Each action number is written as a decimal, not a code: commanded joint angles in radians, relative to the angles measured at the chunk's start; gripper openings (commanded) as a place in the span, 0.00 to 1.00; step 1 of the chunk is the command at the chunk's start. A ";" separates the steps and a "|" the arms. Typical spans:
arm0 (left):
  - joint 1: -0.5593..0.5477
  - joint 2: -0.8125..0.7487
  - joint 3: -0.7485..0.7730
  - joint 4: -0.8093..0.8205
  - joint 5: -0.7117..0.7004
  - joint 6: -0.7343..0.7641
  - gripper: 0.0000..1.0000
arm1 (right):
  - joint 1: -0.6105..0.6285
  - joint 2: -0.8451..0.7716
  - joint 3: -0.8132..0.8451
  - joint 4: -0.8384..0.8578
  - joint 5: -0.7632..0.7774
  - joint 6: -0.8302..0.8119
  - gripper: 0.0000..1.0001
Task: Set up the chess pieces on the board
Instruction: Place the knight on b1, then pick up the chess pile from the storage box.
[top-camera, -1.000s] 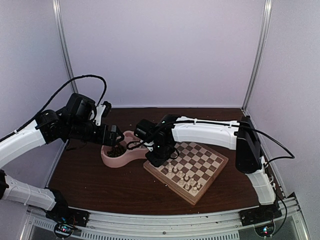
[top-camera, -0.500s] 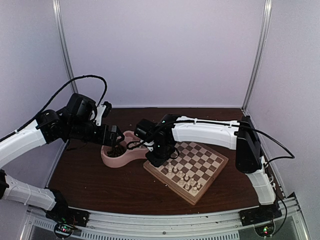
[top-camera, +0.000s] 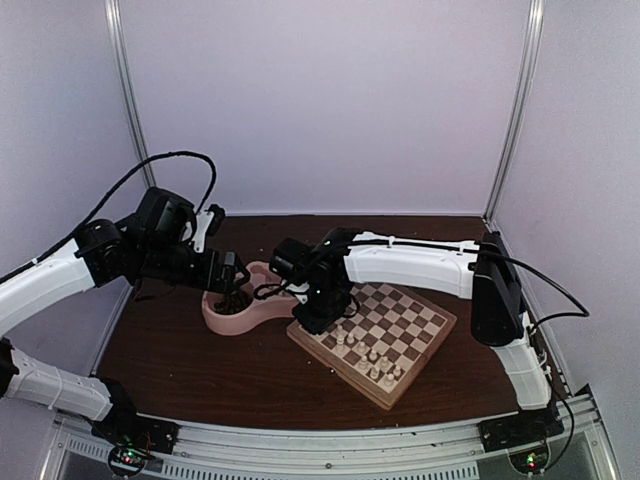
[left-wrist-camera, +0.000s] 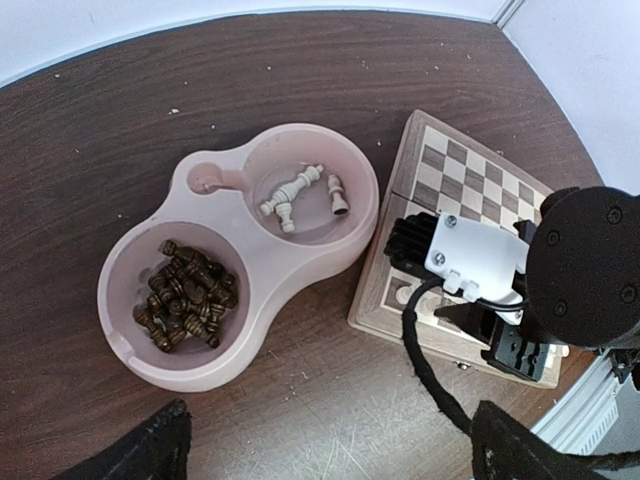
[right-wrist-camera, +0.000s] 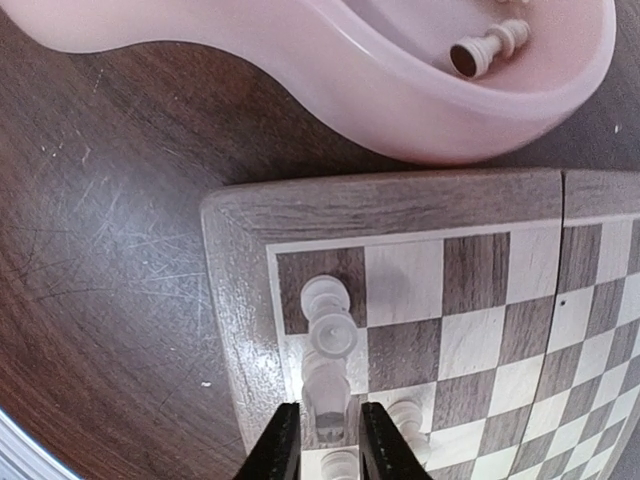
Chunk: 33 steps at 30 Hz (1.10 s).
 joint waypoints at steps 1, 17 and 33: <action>0.007 0.012 0.003 0.021 0.000 0.005 0.98 | -0.003 -0.027 0.018 -0.024 0.009 -0.002 0.29; 0.034 0.283 0.177 -0.027 -0.042 0.160 0.62 | -0.005 -0.514 -0.437 0.362 0.077 -0.008 0.36; 0.082 0.847 0.575 -0.129 0.017 0.463 0.50 | -0.003 -0.913 -0.850 0.615 0.136 -0.021 0.37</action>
